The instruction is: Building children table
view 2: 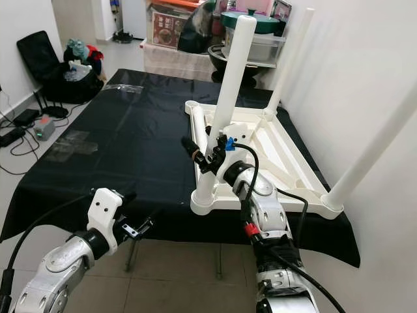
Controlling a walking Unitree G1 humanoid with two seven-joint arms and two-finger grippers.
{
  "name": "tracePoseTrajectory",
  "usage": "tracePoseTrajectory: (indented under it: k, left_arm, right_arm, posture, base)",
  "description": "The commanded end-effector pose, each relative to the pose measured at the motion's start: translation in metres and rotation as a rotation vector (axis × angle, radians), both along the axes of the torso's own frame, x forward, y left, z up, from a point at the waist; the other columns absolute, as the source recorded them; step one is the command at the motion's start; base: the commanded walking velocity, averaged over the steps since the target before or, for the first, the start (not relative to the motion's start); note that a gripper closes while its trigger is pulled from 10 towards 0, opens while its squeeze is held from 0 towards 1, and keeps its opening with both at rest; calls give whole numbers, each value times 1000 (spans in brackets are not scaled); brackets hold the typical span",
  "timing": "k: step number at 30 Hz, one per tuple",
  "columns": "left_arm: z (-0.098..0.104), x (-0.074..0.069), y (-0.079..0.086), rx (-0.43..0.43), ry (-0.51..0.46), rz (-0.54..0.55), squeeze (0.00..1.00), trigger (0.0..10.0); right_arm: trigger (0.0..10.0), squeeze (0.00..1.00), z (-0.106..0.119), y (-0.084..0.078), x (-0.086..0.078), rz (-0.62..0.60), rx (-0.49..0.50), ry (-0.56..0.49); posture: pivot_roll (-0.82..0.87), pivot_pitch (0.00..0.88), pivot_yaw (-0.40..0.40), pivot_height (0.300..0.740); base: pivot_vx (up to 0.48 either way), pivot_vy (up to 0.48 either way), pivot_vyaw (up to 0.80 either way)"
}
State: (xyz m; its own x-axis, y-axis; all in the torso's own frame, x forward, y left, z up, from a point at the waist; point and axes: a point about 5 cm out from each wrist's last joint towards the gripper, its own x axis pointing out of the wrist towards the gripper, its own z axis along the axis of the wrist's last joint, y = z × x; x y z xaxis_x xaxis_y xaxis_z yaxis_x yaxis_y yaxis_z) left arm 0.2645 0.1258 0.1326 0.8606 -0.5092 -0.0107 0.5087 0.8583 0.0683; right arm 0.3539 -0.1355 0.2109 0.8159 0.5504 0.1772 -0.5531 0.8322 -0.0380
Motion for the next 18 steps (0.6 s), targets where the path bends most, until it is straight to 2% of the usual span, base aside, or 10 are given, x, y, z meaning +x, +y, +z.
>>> tracePoseTrajectory:
  k: [1, 2, 5, 9, 14, 18]
  left_arm:
    - [-1, 1, -3, -1, 4, -11, 0, 10000]
    - [-1, 1, -4, -1, 4, -16, 0, 10000]
    - [-2, 1, -5, -2, 6, -21, 0, 10000]
    - [-2, 2, -6, 0, 6, -24, 0, 10000]
    - [0, 3, -4, 1, -1, -12, 0, 10000]
    - [0, 3, -3, 2, -2, -10, 0, 10000]
  right_arm:
    - [10000, 1000, 2, -4, 0, -12, -12, -18]
    - [10000, 0, 2, -10, 0, -23, -31, -22]
    - [10000, 0, 0, -15, -1, 20, -50, -22]
    - [10000, 0, -4, -21, 5, 67, -83, -3]
    - [10000, 0, -6, -18, 20, 128, -90, 33]
    - [10000, 0, -7, -16, 22, 145, -93, 38]
  posture:
    - [147, 0, -131, 740]
    - [142, 0, -130, 740]
    - [136, 0, -125, 740]
    - [160, 0, -140, 740]
    - [177, 0, -156, 740]
    - [177, 0, -156, 740]
  base:
    - [0, 0, 0]
    - [0, 0, 0]
    - [0, 0, 0]
    - [0, 0, 0]
    - [0, 0, 0]
    - [0, 0, 0]
